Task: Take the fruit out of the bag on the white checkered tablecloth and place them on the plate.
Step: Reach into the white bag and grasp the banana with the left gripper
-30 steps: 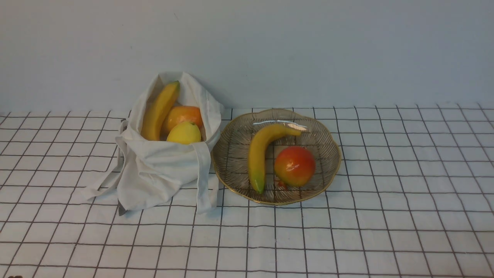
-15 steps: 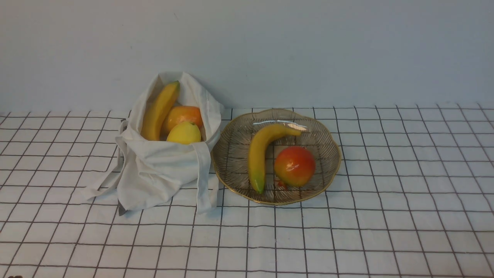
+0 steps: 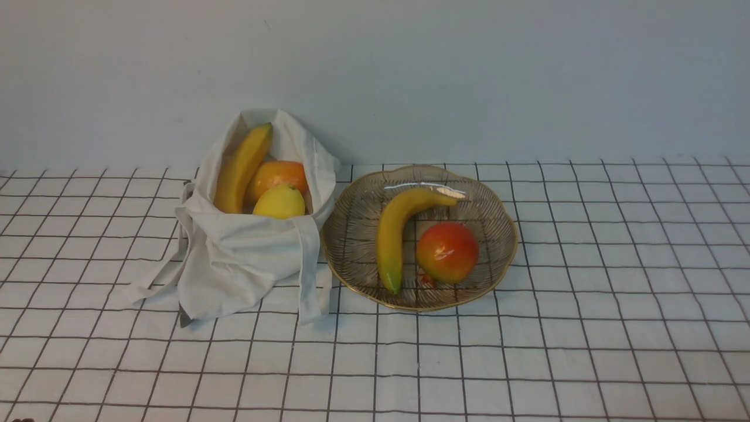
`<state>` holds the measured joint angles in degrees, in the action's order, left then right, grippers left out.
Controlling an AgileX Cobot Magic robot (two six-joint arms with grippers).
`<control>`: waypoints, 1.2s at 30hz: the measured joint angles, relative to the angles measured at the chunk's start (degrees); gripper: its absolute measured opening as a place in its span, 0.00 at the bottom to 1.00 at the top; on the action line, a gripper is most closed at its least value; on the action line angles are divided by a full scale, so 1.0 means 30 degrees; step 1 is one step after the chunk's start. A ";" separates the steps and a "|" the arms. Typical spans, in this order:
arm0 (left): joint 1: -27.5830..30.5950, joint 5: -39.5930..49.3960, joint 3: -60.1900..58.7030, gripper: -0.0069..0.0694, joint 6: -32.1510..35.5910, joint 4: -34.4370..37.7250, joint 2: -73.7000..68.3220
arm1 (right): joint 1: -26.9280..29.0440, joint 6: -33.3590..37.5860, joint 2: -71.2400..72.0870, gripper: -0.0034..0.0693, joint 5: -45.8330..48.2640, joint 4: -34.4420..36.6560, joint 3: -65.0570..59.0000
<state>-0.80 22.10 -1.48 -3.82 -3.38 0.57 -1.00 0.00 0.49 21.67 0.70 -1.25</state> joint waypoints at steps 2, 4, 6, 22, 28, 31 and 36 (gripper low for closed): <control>0.0000 0.0000 0.0000 0.08 0.0000 0.0000 0.0000 | 0.0000 0.0000 0.0000 0.03 0.0000 0.0000 0.0000; 0.0000 0.0000 0.0000 0.08 0.0000 0.0000 0.0000 | 0.0000 0.0000 0.0000 0.03 0.0000 0.0000 0.0000; 0.0000 0.0000 0.0000 0.08 0.0000 0.0000 0.0000 | 0.0000 0.0000 0.0000 0.03 0.0000 0.0000 0.0000; 0.0000 -0.1028 0.0000 0.08 -0.0653 -0.0836 0.0000 | 0.0000 0.0000 0.0000 0.03 0.0000 0.0000 0.0000; 0.0000 -0.1028 -0.0056 0.08 -0.8869 1.0268 0.0000 | 0.0000 0.0000 0.0000 0.03 0.0000 0.0000 0.0000; 0.0000 -0.1028 -0.0056 0.08 -1.0558 1.3886 0.0000 | 0.0000 0.0000 0.0000 0.03 0.0000 0.0000 0.0000; 0.0000 -0.1912 -0.0056 0.08 -1.0336 1.5410 0.0000 | 0.0000 0.0000 0.0000 0.03 0.0000 0.0000 0.0000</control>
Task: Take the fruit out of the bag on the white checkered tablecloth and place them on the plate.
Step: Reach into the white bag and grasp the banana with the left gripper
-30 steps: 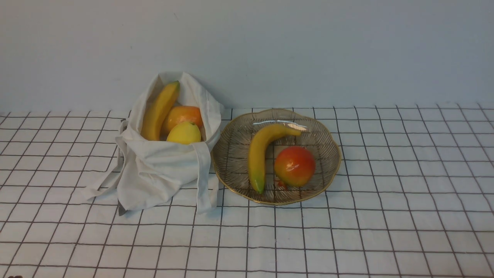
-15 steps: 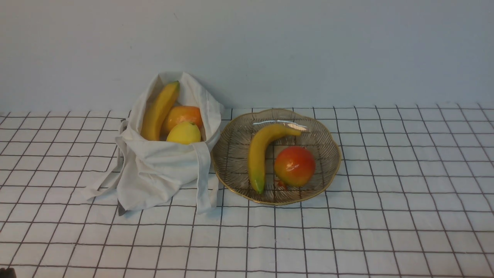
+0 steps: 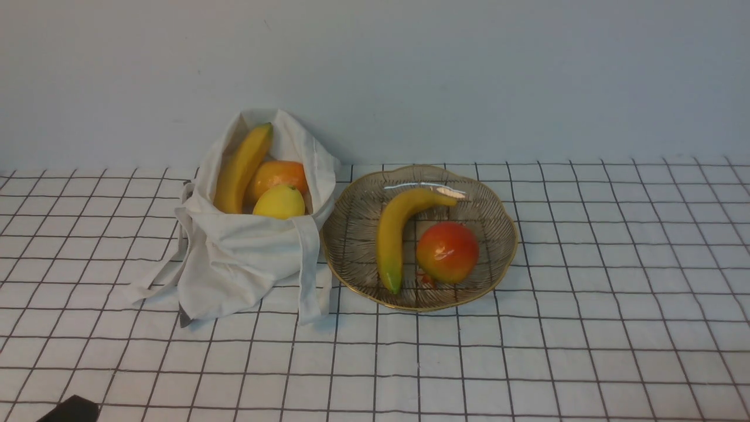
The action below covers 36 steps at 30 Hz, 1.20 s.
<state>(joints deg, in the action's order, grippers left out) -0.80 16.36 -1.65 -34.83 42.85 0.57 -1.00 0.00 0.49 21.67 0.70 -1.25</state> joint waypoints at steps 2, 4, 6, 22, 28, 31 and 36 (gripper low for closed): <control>0.0000 -0.1079 0.0000 0.08 0.0688 0.0083 0.0000 | 0.0000 0.0000 0.0000 0.03 0.0000 0.0000 0.0000; 0.0000 -0.1706 0.0000 0.08 0.1067 0.0167 0.0000 | 0.0000 0.0000 0.0000 0.03 0.0000 0.0000 0.0000; 0.0000 -0.2603 0.0000 0.08 0.1358 0.0356 0.0000 | 0.0000 0.0000 0.0000 0.03 0.0000 0.0000 0.0000; 0.0000 0.6625 0.9871 0.08 0.9965 -0.3479 -0.8123 | 0.0000 0.0000 0.0000 0.03 0.0000 0.0000 0.0000; 0.0000 1.4922 1.6583 0.08 1.4059 -0.7734 -2.0371 | 0.0000 0.0000 0.0000 0.03 0.0000 0.0000 0.0000; 0.0000 1.5264 1.8568 0.08 1.4661 -0.8122 -2.4029 | 0.0000 0.0000 0.0000 0.03 0.0000 0.0000 0.0000; -0.1574 1.5458 2.4202 0.08 1.4834 -0.8513 -3.0555 | 0.0000 0.0000 0.0000 0.03 0.0000 0.0000 0.0000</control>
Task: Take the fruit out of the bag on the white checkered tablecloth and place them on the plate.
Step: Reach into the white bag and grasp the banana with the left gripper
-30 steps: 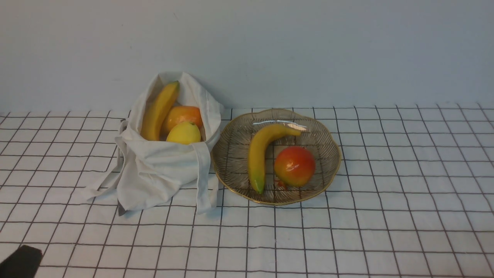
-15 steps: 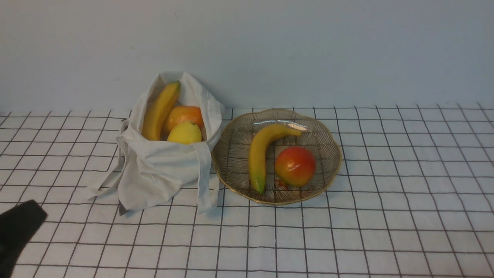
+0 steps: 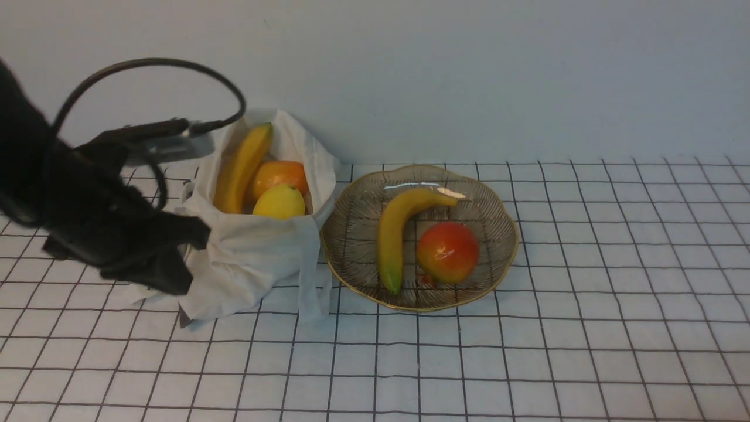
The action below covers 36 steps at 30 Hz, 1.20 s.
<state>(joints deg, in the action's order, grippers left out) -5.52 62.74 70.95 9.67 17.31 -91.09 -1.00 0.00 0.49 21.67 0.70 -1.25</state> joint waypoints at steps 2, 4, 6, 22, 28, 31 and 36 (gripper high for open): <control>-0.0764 0.0020 0.2018 0.08 -0.0534 -0.0842 -0.1454 | 0.0000 0.0000 0.0000 0.03 0.0000 0.0000 0.0000; -0.1410 0.0139 0.4596 0.08 -0.1753 -0.1949 -0.3091 | 0.0000 0.0000 0.0000 0.03 0.0000 0.0000 0.0000; -0.1567 0.0248 0.6204 0.08 -0.2624 -0.2574 -0.4201 | 0.0000 0.0000 0.0000 0.03 0.0000 0.0000 0.0000; -0.1647 0.1936 1.9444 0.23 -0.4639 -0.6287 -1.4193 | 0.0000 0.0000 0.0000 0.03 0.0000 0.0000 0.0000; -0.1647 0.1358 2.0942 0.50 -0.5024 -0.7244 -1.5356 | 0.0000 0.0000 0.0000 0.03 0.0000 0.0000 0.0000; -0.1647 0.0846 2.0962 0.63 -0.5024 -0.7328 -1.5746 | 0.0000 0.0000 0.0000 0.03 0.0000 0.0000 0.0000; -0.1647 0.0117 2.0962 0.75 -0.5024 -0.7897 -1.6175 | 0.0000 0.0000 0.0000 0.03 0.0000 0.0000 0.0000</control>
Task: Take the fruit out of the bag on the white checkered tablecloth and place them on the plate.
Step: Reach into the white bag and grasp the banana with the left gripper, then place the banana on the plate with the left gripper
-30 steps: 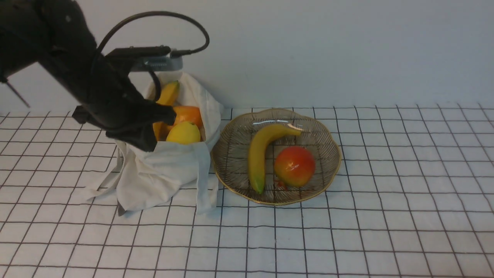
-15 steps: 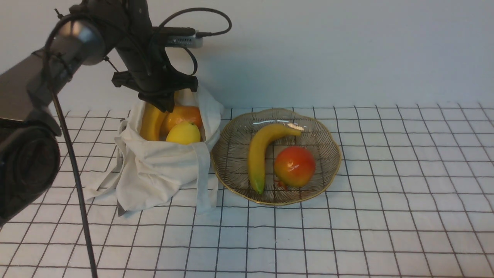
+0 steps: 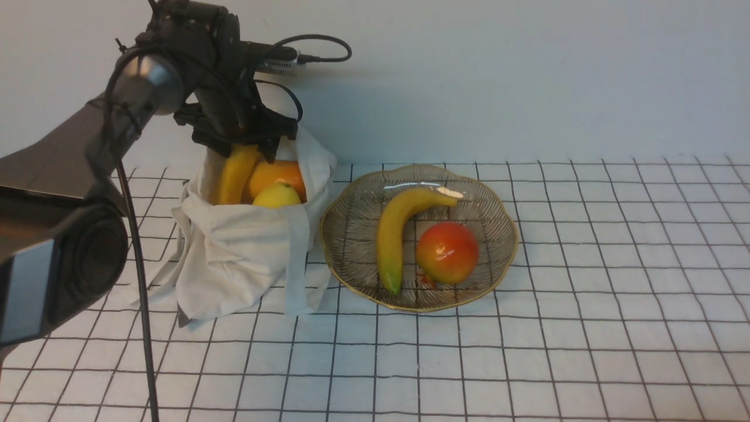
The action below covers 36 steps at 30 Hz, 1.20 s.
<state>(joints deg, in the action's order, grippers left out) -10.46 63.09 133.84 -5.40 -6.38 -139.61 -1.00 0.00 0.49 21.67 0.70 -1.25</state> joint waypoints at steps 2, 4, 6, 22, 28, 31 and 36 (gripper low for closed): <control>0.0000 -0.0214 0.0000 0.77 0.0000 -0.0079 -0.0247 | 0.0000 0.0000 0.0000 0.03 0.0000 0.0000 0.0000; 0.0000 -0.0298 0.0000 0.77 0.0000 -0.0088 -0.0417 | 0.0000 0.0000 0.0000 0.03 0.0000 0.0000 0.0000; 0.0000 -0.0350 0.0000 0.77 0.0000 -0.0101 -0.0504 | 0.0000 0.0000 0.0000 0.03 0.0000 0.0000 0.0000; 0.0000 0.0424 -0.0017 0.50 0.0000 -0.1183 -0.0334 | 0.0000 0.0000 0.0000 0.03 0.0000 0.0000 0.0000; -0.0005 0.1824 -0.0055 0.50 0.0477 -0.0863 0.0931 | 0.0000 0.0000 0.0000 0.03 0.0000 0.0000 0.0000; -0.0005 0.2464 -0.0055 0.50 0.1533 0.0266 0.2411 | 0.0000 0.0000 0.0000 0.03 0.0000 0.0000 0.0000; -0.0005 0.2469 -0.0055 0.50 0.3013 0.2334 0.3507 | 0.0000 0.0000 0.0000 0.03 0.0000 0.0000 0.0000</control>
<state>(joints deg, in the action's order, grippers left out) -10.47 70.50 133.68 3.64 0.62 -129.10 -1.00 0.00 0.49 21.67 0.70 -1.25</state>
